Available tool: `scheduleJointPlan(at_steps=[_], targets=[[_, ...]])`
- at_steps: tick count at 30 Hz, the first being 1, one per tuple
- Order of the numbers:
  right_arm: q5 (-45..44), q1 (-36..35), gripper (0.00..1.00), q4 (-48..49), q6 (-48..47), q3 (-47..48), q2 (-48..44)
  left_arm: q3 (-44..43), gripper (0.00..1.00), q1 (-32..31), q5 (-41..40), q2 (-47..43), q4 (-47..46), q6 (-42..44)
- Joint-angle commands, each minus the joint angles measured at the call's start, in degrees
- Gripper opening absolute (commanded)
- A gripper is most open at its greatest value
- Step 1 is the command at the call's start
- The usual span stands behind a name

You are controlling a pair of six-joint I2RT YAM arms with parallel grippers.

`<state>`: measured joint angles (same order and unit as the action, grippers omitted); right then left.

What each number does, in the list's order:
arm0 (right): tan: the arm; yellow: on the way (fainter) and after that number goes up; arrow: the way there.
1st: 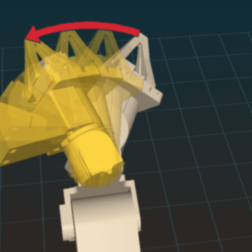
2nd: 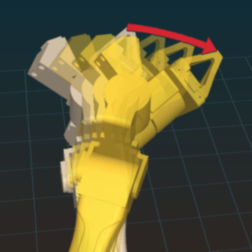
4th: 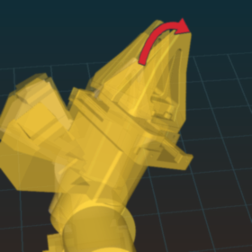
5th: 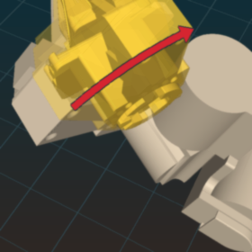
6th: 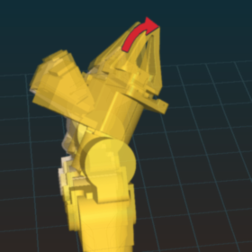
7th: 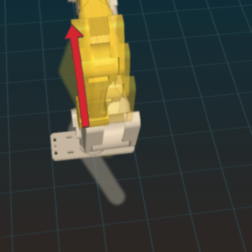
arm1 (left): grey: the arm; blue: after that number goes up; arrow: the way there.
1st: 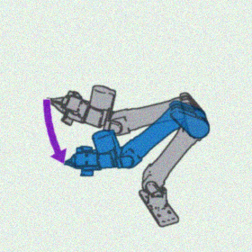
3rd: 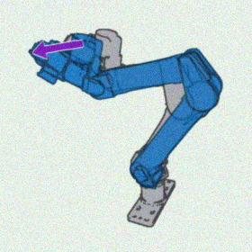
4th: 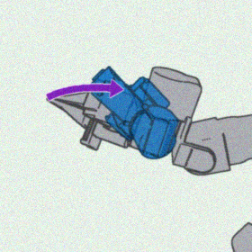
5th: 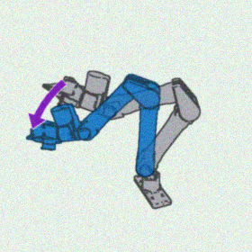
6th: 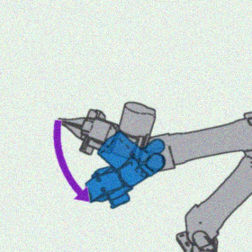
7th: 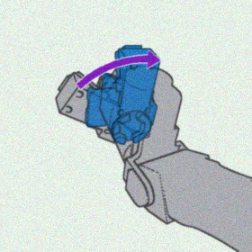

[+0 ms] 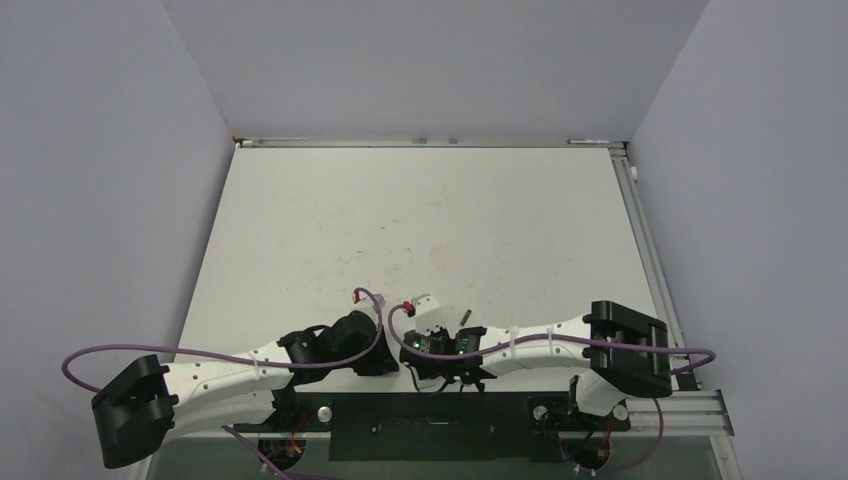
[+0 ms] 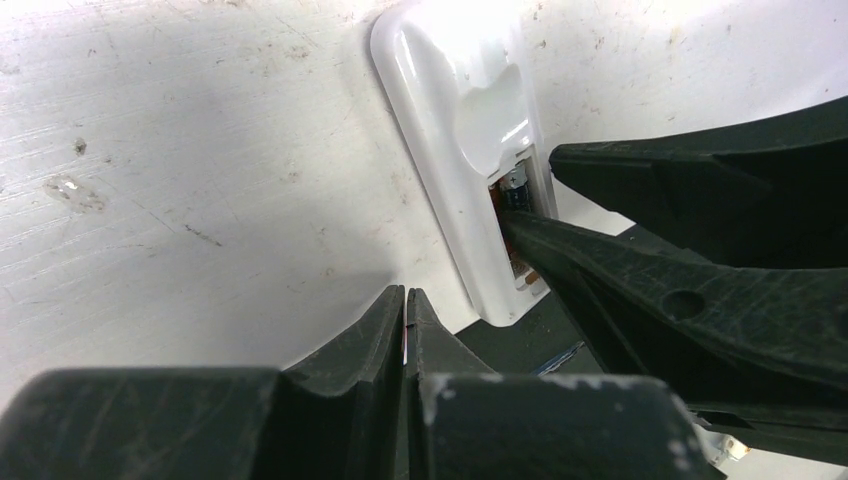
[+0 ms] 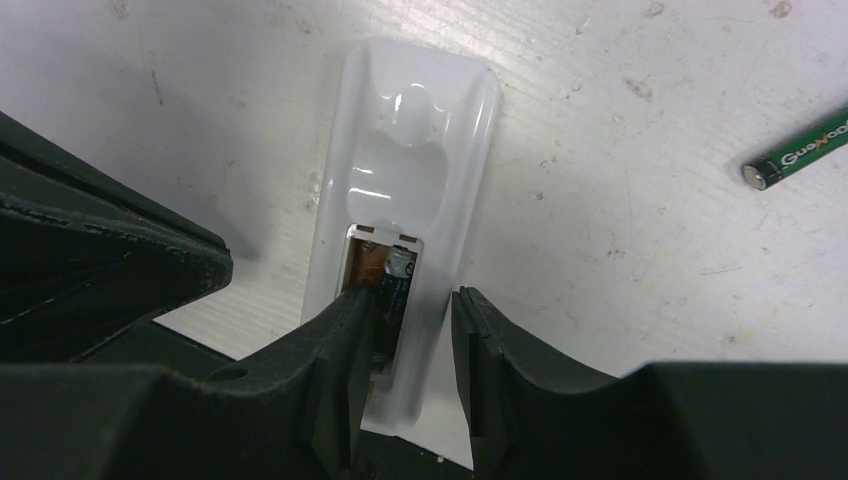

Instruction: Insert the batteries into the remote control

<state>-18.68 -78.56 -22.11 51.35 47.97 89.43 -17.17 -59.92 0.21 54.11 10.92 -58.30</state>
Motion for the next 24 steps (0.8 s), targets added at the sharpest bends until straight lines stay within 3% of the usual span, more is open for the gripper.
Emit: scheduleJointPlan(at_steps=[1,7,14,24], targets=[[0.3,-1.0,0.34,1.8,1.3,0.9,1.5,0.1,0.02,0.0,-0.9,0.1,-1.2,-0.2],[0.2,-1.6,0.33,1.6,2.2,0.4,2.8,0.0,0.02,0.0,-0.8,0.2,-1.3,-0.1],[-2.2,-2.9,0.09,-2.5,2.6,1.6,4.9,-0.3,0.02,0.0,-0.7,0.9,-1.6,0.1],[-3.3,-3.7,0.11,-3.2,2.5,2.2,4.9,-1.2,0.02,0.1,-0.5,2.4,-2.0,0.7]])
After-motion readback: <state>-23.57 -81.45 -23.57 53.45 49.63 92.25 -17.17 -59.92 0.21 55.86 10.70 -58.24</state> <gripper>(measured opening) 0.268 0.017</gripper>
